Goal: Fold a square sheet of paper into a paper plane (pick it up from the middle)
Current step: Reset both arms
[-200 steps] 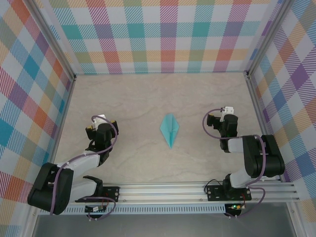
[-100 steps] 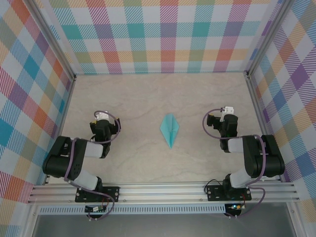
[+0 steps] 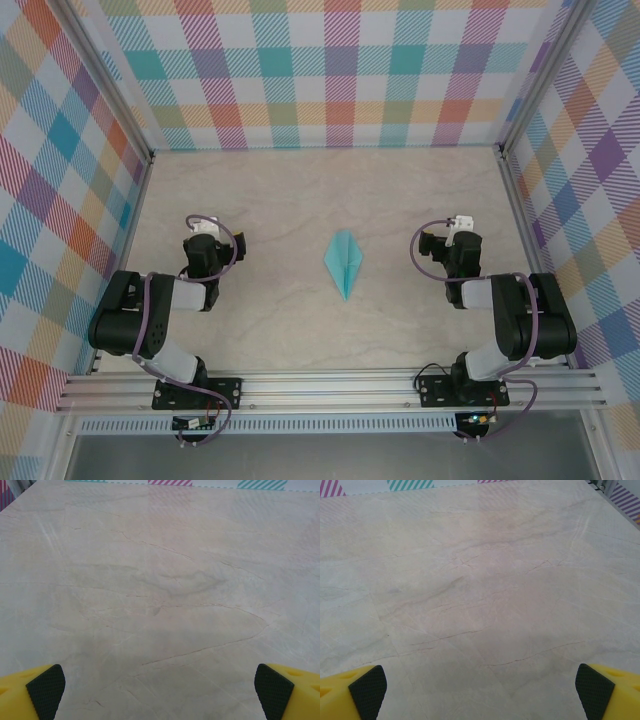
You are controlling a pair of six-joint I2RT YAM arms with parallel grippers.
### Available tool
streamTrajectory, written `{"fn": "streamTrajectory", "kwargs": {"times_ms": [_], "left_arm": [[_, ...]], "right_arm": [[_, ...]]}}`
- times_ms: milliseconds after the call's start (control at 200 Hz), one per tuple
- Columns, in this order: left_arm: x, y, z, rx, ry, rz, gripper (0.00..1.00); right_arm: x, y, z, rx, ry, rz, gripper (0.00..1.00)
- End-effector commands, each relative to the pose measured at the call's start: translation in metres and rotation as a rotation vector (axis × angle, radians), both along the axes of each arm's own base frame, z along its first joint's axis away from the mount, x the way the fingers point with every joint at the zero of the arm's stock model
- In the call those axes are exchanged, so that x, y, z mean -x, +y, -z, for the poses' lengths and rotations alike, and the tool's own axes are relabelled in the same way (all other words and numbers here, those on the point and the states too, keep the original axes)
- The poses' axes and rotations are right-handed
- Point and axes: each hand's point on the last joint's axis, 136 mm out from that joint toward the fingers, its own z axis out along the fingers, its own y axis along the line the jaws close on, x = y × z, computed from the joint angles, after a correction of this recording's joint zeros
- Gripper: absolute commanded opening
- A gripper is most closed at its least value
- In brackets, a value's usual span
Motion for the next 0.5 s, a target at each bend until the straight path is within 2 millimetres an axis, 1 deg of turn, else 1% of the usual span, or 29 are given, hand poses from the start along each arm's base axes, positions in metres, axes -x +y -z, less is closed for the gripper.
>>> {"fn": "streamTrajectory", "kwargs": {"times_ms": [0,495], "left_arm": [[-0.0032,-0.0003,-0.0044,0.012,-0.013,0.004,1.00],[-0.0033,-0.0006,-0.0044,0.013,-0.012,0.005,1.00]], "right_arm": [[-0.0096,-0.0003,-0.0173,-0.017,-0.059,0.004,1.00],[-0.0101,0.0022,-0.0172,-0.011,-0.059,-0.007,1.00]]}}
